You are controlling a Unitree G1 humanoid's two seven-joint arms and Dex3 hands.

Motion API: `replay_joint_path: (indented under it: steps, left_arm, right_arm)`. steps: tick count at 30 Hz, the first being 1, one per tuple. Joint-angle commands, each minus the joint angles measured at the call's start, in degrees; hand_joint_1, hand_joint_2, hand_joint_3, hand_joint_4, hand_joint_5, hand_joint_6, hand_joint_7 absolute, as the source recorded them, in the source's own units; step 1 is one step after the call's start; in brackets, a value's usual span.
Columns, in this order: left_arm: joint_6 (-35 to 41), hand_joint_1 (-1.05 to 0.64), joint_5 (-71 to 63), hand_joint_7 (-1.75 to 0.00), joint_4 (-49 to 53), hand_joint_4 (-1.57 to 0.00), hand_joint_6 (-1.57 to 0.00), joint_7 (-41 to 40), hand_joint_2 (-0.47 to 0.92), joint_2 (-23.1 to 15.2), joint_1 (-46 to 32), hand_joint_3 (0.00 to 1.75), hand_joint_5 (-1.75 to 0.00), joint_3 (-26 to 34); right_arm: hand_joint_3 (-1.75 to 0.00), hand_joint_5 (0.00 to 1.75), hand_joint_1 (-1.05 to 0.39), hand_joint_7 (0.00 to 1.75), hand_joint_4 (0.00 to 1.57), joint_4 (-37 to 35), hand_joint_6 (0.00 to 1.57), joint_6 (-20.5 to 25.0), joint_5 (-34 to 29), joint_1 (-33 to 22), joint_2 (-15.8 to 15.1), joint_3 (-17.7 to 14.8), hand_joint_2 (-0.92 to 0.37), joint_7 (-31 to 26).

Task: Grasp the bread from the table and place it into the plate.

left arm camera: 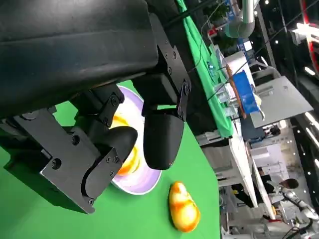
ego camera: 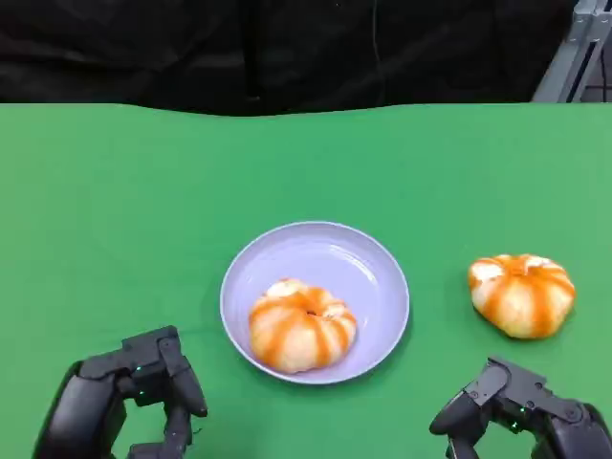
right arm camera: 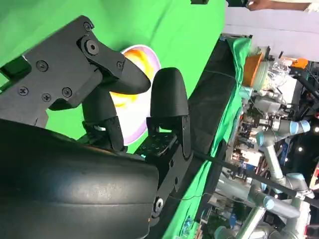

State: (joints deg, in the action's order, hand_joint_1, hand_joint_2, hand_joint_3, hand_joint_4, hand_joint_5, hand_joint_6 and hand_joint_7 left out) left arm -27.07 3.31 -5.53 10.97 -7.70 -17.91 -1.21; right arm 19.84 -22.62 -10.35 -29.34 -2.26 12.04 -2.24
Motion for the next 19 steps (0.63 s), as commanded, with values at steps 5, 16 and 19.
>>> replay_joint_path:
  steps: [5, 16, 19]
  left_arm:
    - [-1.57, -0.03, -1.5, -1.58, 2.38, -0.92, -0.86, -0.19, 0.27, 0.22, 1.52, 1.59, -1.75, -0.03]
    - [-1.45, -0.02, -2.05, -1.57, 2.64, -0.91, -0.88, -0.38, 0.22, 0.73, 2.01, 1.64, -1.75, 0.13]
    - [-1.78, -0.01, -1.67, -1.57, 2.21, -0.93, -0.89, 0.14, 0.22, 0.41, 1.91, 1.63, -1.75, 0.15]
  right_arm:
    - [-1.11, 1.55, -0.16, 1.26, 0.73, -0.17, 0.76, 1.17, 2.65, 1.27, -0.18, -1.5, -0.46, 0.97]
    - [-1.09, 1.58, -0.13, 1.28, 0.72, -0.22, 0.75, 0.83, 2.71, 1.24, -0.06, -2.01, -0.49, 1.4]
    - [-1.12, 1.57, -0.11, 1.28, 0.73, 0.1, 0.73, 0.3, 1.55, 0.56, 0.11, -1.87, -0.48, 0.82]
